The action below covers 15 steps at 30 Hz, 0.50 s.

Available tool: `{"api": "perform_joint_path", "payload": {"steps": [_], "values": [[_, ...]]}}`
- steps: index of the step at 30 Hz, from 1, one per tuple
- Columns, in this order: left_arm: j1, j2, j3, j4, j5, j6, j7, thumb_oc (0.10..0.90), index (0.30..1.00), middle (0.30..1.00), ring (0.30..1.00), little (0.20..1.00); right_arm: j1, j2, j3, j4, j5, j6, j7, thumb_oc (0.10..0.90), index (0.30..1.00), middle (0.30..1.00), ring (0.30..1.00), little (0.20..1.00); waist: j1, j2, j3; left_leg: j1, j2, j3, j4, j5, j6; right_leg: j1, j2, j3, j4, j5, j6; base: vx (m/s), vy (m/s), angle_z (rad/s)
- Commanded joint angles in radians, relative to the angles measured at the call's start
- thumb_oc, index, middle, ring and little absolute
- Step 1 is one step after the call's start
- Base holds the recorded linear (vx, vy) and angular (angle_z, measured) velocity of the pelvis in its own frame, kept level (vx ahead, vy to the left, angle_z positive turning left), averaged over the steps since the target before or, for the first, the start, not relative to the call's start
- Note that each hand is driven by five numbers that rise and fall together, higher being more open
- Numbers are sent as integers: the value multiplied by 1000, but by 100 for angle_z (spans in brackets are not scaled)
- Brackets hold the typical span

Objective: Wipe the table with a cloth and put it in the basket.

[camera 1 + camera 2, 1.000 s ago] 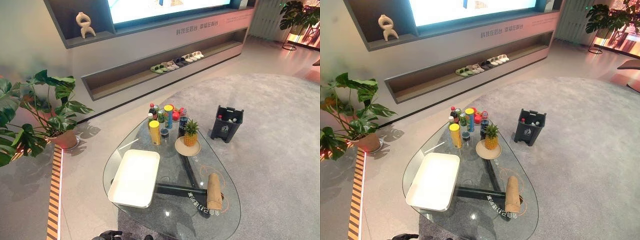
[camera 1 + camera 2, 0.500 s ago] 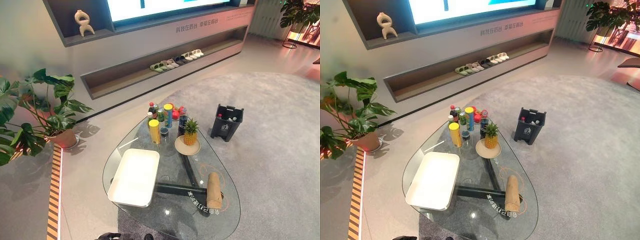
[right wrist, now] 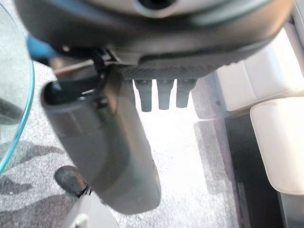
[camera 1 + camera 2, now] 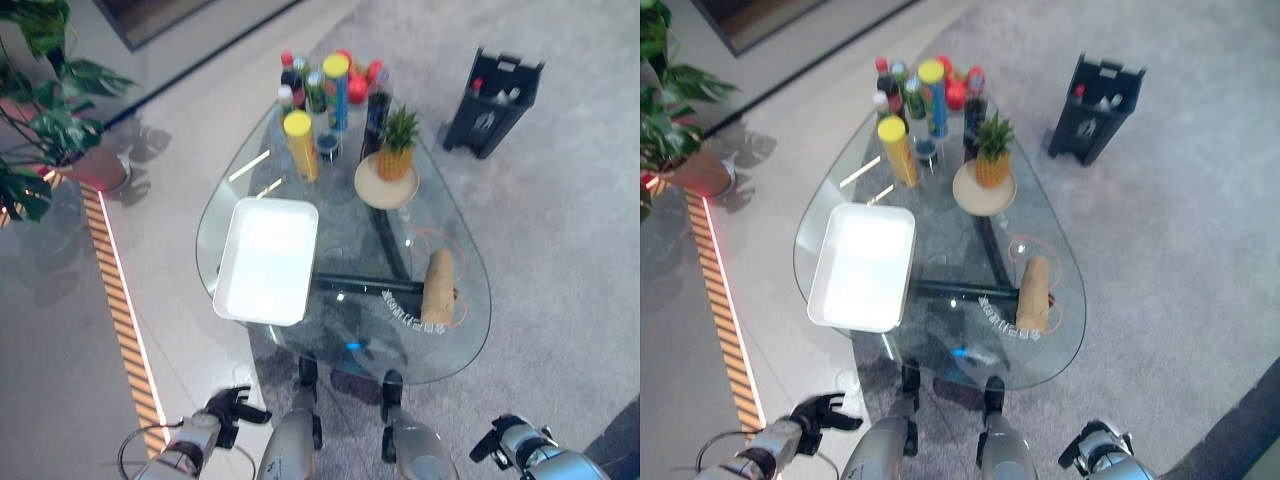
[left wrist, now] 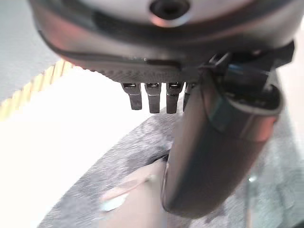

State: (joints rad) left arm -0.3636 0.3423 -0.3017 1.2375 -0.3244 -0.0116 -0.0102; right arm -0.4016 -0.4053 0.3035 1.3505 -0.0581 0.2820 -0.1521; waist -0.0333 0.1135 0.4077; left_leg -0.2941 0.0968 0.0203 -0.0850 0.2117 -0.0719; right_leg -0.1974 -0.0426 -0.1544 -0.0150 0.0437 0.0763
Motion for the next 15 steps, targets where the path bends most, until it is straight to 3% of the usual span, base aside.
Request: {"api": "perform_joint_path", "payload": {"steps": [1,7,15], "values": [[-56,81,32,30,-120,-45,47,800,900,900,900,900,-18,-71,16,-17,40,18,-86,800,900,900,900,900,9,-75,39,-23,-87,-20,87,-115,14,-151,-33,107,95,20,15,-164,-13,0],[-92,98,74,17,-182,-79,42,800,900,900,900,900,-91,-107,-5,-75,69,-46,-290,800,900,900,900,900,17,-92,93,-221,-105,-13,316,-160,21,-328,-49,86,270,-14,13,-142,-29,8],[-79,96,82,-17,-191,-95,50,800,900,900,900,900,-119,-149,-57,-158,108,-189,-455,800,900,900,900,900,21,-96,108,-357,-103,-11,469,-214,33,-464,-41,85,411,-55,6,-51,-38,2]]}}
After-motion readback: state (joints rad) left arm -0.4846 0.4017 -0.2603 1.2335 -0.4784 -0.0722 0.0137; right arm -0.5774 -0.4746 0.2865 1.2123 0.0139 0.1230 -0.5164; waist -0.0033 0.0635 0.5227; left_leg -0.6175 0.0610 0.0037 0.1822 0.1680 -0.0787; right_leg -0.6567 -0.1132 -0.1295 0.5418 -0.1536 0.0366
